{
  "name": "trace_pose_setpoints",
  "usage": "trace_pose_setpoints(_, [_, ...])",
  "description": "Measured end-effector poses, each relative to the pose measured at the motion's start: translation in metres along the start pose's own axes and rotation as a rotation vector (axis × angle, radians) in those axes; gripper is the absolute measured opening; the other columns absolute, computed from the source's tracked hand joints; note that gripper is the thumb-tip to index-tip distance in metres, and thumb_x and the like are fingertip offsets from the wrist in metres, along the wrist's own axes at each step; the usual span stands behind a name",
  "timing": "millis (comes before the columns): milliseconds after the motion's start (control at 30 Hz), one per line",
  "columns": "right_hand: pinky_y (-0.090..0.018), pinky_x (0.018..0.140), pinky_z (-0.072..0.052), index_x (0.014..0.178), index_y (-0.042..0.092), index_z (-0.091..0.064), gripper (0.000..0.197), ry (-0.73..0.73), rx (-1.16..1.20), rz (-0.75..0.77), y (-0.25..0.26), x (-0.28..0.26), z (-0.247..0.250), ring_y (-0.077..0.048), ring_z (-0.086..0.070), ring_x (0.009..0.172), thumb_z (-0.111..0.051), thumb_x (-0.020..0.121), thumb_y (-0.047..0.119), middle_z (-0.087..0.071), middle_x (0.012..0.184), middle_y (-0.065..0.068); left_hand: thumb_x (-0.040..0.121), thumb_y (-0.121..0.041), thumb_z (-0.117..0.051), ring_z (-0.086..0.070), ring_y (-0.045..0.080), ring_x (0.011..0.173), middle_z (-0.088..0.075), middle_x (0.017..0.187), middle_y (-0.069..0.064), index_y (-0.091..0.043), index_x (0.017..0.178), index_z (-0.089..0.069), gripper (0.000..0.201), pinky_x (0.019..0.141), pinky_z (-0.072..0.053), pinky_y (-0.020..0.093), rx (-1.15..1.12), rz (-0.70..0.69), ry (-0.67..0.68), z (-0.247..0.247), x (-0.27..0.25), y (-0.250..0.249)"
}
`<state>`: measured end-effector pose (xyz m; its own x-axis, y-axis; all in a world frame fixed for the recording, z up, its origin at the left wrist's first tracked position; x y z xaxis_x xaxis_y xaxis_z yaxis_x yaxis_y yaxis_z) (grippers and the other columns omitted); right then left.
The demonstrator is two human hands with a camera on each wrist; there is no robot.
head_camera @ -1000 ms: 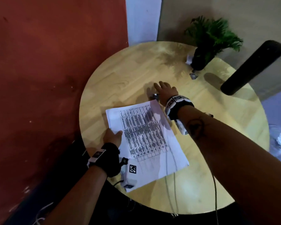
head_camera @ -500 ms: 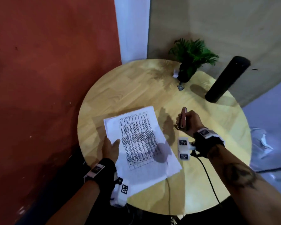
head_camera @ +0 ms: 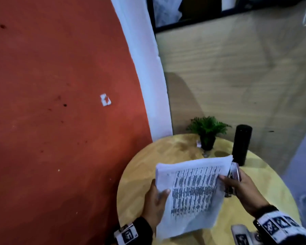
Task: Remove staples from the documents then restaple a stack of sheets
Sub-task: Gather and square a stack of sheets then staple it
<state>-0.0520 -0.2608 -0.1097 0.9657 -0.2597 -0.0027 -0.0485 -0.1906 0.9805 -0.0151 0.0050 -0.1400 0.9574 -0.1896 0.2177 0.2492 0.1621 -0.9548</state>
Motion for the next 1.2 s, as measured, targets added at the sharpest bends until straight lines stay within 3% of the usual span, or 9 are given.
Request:
trace_pose_setpoints(100, [-0.028,0.059,-0.052,0.096,0.013,-0.063,0.078,-0.157,0.050,0.101,0.014,-0.015,-0.003,-0.014,-0.065,0.070,-0.088,0.034,0.053,-0.072,0.085,-0.002,0.073,-0.064,-0.063,-0.061,0.011,0.112,-0.067,0.117,-0.008,-0.016,0.126,-0.047,0.073,0.099,-0.048,0.037,-0.045,-0.073,0.015,0.005,0.003,-0.021])
trace_pose_setpoints(167, [-0.022,0.057,-0.052,0.093,0.010,-0.062,0.035,-0.240,0.089,0.161,0.025,-0.028,-0.008,-0.010,-0.064,0.067,-0.080,0.068,0.025,-0.069,0.083,-0.005,0.074,-0.055,-0.066,-0.061,0.011,0.112,-0.067,0.119,-0.009,-0.016,0.125,-0.048,0.066,0.095,-0.048,0.033,-0.090,-0.085,0.051,0.004,0.009,-0.031])
trace_pose_setpoints(233, [-0.026,0.066,-0.051,0.092,0.007,-0.060,0.013,-0.353,0.063,0.209,0.029,-0.036,-0.013,-0.017,-0.061,0.076,-0.065,0.082,0.000,-0.065,0.083,-0.005,0.078,-0.047,-0.065,-0.057,0.018,0.120,-0.063,0.126,-0.002,-0.016,0.131,-0.044,0.065,0.101,-0.044,0.040,-0.114,-0.097,0.069,0.000,0.015,-0.037])
trace_pose_setpoints(400, [-0.037,0.079,-0.047,0.072,0.023,-0.053,0.023,-0.598,-0.061,0.192,0.029,-0.032,-0.024,-0.019,-0.052,0.081,-0.067,0.082,0.008,-0.057,0.079,-0.004,0.074,-0.056,-0.066,-0.054,0.013,0.120,-0.054,0.133,0.008,-0.012,0.132,-0.040,0.078,0.102,-0.043,0.029,-0.119,-0.138,0.015,-0.008,0.029,-0.048])
trace_pose_setpoints(500, [-0.034,0.080,-0.046,0.093,0.011,-0.062,0.012,-0.694,-0.113,0.147,0.022,-0.036,-0.026,-0.018,-0.054,0.085,-0.066,0.082,0.011,-0.060,0.088,-0.006,0.073,-0.044,-0.062,-0.060,-0.006,0.099,-0.059,0.119,0.003,-0.017,0.118,-0.043,0.056,0.092,-0.045,0.022,-0.108,-0.089,0.043,-0.016,0.034,-0.031])
trace_pose_setpoints(733, [-0.032,0.078,-0.044,0.096,0.004,-0.059,0.019,-0.716,-0.155,0.040,-0.003,-0.040,-0.020,-0.021,-0.052,0.083,-0.066,0.083,0.016,-0.060,0.092,-0.012,0.083,-0.018,-0.063,-0.057,0.020,0.107,-0.059,0.121,0.013,-0.011,0.120,-0.045,0.042,0.091,-0.045,0.029,-0.062,0.058,0.093,-0.022,0.030,-0.009])
trace_pose_setpoints(933, [-0.041,0.085,-0.049,0.089,0.015,-0.056,0.013,-0.683,-0.125,-0.002,-0.018,-0.039,-0.022,-0.020,-0.054,0.084,-0.067,0.082,0.014,-0.059,0.090,-0.009,0.096,-0.015,-0.052,-0.062,-0.009,0.087,-0.063,0.106,-0.004,-0.011,0.123,-0.044,0.028,0.085,-0.049,0.018,-0.066,0.049,0.092,-0.024,0.026,-0.010])
trace_pose_setpoints(1100, [-0.033,0.070,-0.047,0.072,0.021,-0.048,0.023,-0.684,-0.094,-0.008,-0.031,-0.047,-0.023,-0.018,-0.050,0.077,-0.064,0.084,0.011,-0.055,0.078,-0.005,0.097,-0.010,-0.048,-0.059,0.003,0.087,-0.059,0.101,0.004,-0.011,0.105,-0.043,0.010,0.085,-0.047,0.022,-0.130,0.011,-0.050,-0.035,0.007,-0.010])
trace_pose_setpoints(1200, [-0.028,0.065,-0.043,0.071,0.022,-0.046,0.027,-0.691,-0.061,0.040,-0.043,-0.055,-0.021,-0.017,-0.046,0.073,-0.063,0.085,0.007,-0.050,0.070,0.001,0.092,-0.018,-0.059,-0.056,-0.008,0.074,-0.059,0.088,-0.003,-0.013,0.097,-0.046,0.015,0.074,-0.045,0.012,-0.144,-0.035,-0.053,-0.031,0.003,-0.004])
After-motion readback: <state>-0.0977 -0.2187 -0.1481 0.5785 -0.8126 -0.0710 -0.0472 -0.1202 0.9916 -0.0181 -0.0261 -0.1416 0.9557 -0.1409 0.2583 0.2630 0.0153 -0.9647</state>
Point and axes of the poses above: each hand's wrist, its own x-axis towards the middle knuckle, its own z-axis out of the back of the hand, y = z × x, the point moved 1 cm from there along x, towards the middle knuckle
